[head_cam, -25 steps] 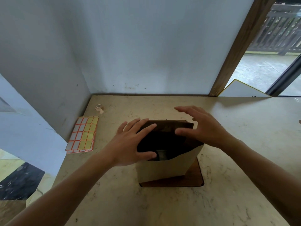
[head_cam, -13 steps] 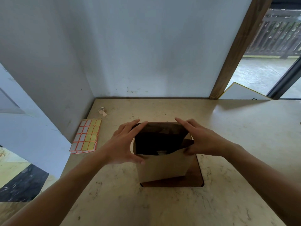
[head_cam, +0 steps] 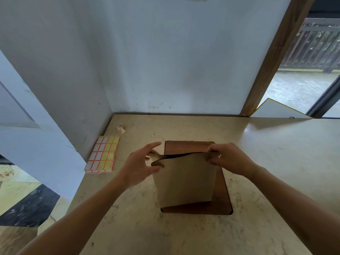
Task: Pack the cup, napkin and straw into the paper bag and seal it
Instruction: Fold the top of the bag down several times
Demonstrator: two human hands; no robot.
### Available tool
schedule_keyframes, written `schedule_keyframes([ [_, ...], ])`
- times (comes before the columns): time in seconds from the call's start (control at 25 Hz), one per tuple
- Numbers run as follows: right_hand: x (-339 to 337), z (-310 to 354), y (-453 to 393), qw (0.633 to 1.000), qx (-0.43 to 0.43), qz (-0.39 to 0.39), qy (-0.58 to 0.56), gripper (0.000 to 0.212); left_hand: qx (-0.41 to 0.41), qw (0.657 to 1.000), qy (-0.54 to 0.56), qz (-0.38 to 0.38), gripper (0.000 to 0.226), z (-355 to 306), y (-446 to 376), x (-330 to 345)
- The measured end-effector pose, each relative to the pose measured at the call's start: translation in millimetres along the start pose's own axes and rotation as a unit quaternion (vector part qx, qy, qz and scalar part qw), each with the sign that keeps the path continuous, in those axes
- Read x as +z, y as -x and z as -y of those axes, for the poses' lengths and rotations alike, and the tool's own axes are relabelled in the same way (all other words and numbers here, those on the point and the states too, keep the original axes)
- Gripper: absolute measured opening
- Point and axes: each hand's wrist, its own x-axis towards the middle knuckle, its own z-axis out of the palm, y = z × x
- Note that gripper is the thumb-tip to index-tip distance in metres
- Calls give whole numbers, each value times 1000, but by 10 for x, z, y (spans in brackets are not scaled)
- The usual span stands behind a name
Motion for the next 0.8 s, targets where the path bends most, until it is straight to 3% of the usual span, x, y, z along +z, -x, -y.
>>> schedule_keyframes([
  [0.32, -33, -50, -5, 1000, 2, 21, -11, 9, -12, 999, 14, -41, 30, -89, -67, -8],
  [0.6, -27, -72, 13, 997, 22, 54, -51, 11, -47, 998, 36, 24, 20, -99, -169, 48],
  [0.8, 44, -100, 32, 994, 40, 46, -87, 12, -45, 998, 44, 24, 16, -37, -163, 94],
])
